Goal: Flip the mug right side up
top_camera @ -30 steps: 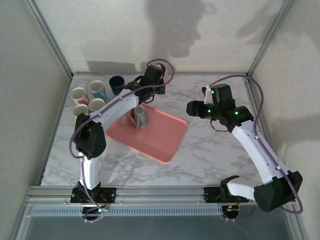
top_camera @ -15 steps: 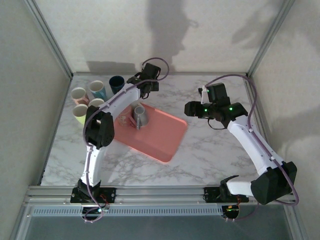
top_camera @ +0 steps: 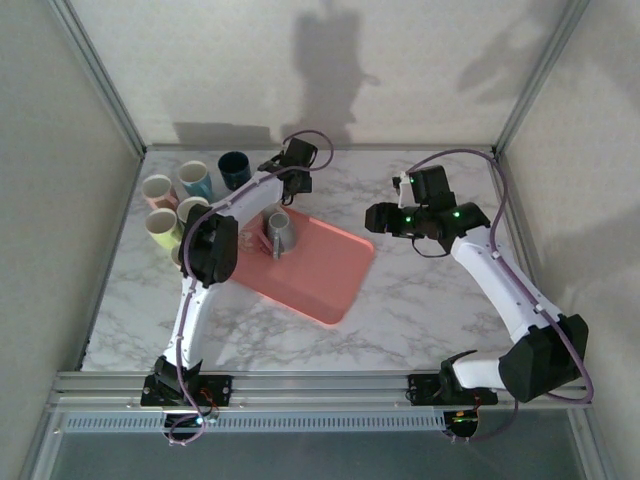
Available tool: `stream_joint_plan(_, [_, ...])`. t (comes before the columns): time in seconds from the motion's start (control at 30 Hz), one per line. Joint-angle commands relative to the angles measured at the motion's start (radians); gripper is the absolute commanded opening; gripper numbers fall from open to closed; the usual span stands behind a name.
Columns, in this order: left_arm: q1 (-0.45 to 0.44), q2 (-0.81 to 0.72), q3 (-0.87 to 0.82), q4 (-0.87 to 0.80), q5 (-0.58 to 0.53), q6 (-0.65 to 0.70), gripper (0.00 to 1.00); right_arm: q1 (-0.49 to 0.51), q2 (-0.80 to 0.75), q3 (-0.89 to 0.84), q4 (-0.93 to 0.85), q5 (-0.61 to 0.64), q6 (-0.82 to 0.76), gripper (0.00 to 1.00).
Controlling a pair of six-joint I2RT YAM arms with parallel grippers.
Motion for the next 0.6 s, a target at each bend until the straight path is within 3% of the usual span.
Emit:
stream_joint_plan(0.0, [0.007, -0.015, 0.055, 0.113, -0.021, 0.011, 0.00, -0.004, 0.019, 0.012, 0.015, -0.025, 0.013, 0.65])
stream_joint_plan(0.2, [0.008, 0.004, 0.054, 0.121, -0.015, 0.008, 0.00, -0.003, 0.019, 0.019, 0.011, -0.021, 0.011, 0.65])
stream_joint_plan(0.57, [0.004, -0.069, -0.018, 0.146, 0.002, 0.001, 0.38, -0.003, 0.022, 0.017, 0.013, -0.016, 0.008, 0.65])
